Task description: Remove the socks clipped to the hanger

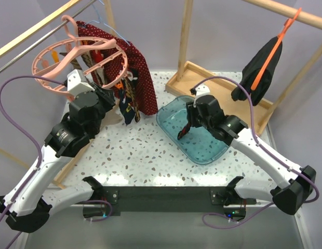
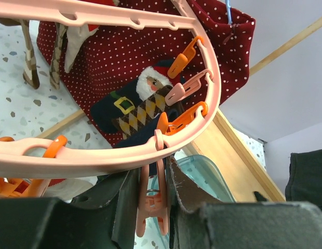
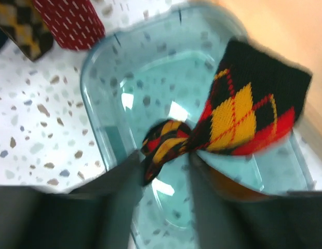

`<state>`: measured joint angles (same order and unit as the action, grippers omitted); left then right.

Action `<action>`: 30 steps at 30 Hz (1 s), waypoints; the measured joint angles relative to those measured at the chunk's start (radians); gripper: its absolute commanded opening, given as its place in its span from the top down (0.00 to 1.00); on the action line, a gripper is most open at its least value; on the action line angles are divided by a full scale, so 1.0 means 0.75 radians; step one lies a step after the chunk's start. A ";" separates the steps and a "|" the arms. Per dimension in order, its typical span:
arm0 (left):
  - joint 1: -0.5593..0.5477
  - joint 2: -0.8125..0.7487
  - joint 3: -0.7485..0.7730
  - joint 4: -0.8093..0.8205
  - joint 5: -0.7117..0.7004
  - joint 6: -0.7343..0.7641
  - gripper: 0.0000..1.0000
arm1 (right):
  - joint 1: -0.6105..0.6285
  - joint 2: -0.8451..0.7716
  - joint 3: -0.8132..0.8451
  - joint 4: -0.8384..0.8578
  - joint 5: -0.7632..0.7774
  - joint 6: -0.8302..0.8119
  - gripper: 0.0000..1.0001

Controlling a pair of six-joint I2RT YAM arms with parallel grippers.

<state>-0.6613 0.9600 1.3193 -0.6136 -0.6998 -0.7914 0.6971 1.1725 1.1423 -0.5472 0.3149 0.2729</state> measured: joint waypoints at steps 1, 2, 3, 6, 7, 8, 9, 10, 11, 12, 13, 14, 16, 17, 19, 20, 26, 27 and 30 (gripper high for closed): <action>0.000 -0.006 -0.005 0.008 0.004 0.005 1.00 | 0.000 0.016 -0.016 -0.019 0.000 0.001 0.32; 0.000 -0.010 -0.007 0.011 0.009 0.011 1.00 | 0.000 0.037 -0.032 -0.041 -0.004 -0.008 0.30; 0.000 -0.012 -0.007 0.015 0.013 0.015 1.00 | 0.000 0.051 -0.042 -0.056 -0.004 -0.006 0.25; 0.000 -0.011 -0.007 0.034 0.024 0.027 1.00 | 0.001 0.079 -0.060 -0.099 -0.031 -0.016 0.21; 0.000 -0.012 -0.008 0.039 0.031 0.033 1.00 | 0.003 0.078 -0.060 -0.101 -0.046 -0.024 0.21; 0.000 -0.012 -0.009 0.046 0.037 0.036 1.00 | 0.005 0.077 -0.060 -0.096 -0.057 -0.029 0.21; 0.000 -0.014 -0.012 0.055 0.042 0.039 1.00 | 0.013 0.076 -0.059 -0.086 -0.069 -0.042 0.20; 0.000 -0.016 -0.014 0.061 0.048 0.039 1.00 | 0.031 0.076 -0.058 -0.073 -0.089 -0.056 0.20; 0.000 -0.019 -0.015 0.068 0.053 0.040 1.00 | 0.049 0.078 -0.056 -0.061 -0.106 -0.068 0.20; 0.000 -0.022 -0.017 0.075 0.059 0.040 1.00 | 0.085 0.086 -0.053 -0.043 -0.125 -0.083 0.19; 0.000 -0.027 -0.020 0.081 0.064 0.042 1.00 | 0.128 0.099 -0.044 -0.016 -0.146 -0.100 0.19; 0.000 -0.032 -0.023 0.087 0.070 0.045 1.00 | 0.171 0.119 -0.034 0.020 -0.171 -0.113 0.18; 0.000 -0.039 -0.025 0.098 0.082 0.047 1.00 | 0.266 0.183 -0.016 0.138 -0.242 -0.131 0.18; 0.000 -0.042 -0.025 0.102 0.090 0.047 1.00 | 0.298 0.214 -0.016 0.209 -0.284 -0.132 0.18; 0.000 -0.046 -0.027 0.106 0.103 0.046 1.00 | 0.344 0.280 -0.022 0.363 -0.369 -0.119 0.18; 0.000 -0.046 -0.027 0.108 0.110 0.046 1.00 | 0.356 0.310 -0.028 0.454 -0.408 -0.109 0.17; 0.000 -0.046 -0.027 0.112 0.137 0.035 1.00 | 0.381 0.494 0.013 0.853 -0.524 -0.046 0.16; 0.000 -0.046 -0.027 0.112 0.138 0.034 1.00 | 0.393 0.524 0.022 0.910 -0.525 -0.039 0.16; 0.000 -0.046 -0.027 0.112 0.140 0.024 1.00 | 0.448 0.569 0.022 1.064 -0.520 -0.024 0.14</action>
<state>-0.6613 0.9253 1.2991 -0.5297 -0.5945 -0.7734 1.0328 1.5990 1.1591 0.2508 -0.0753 0.2550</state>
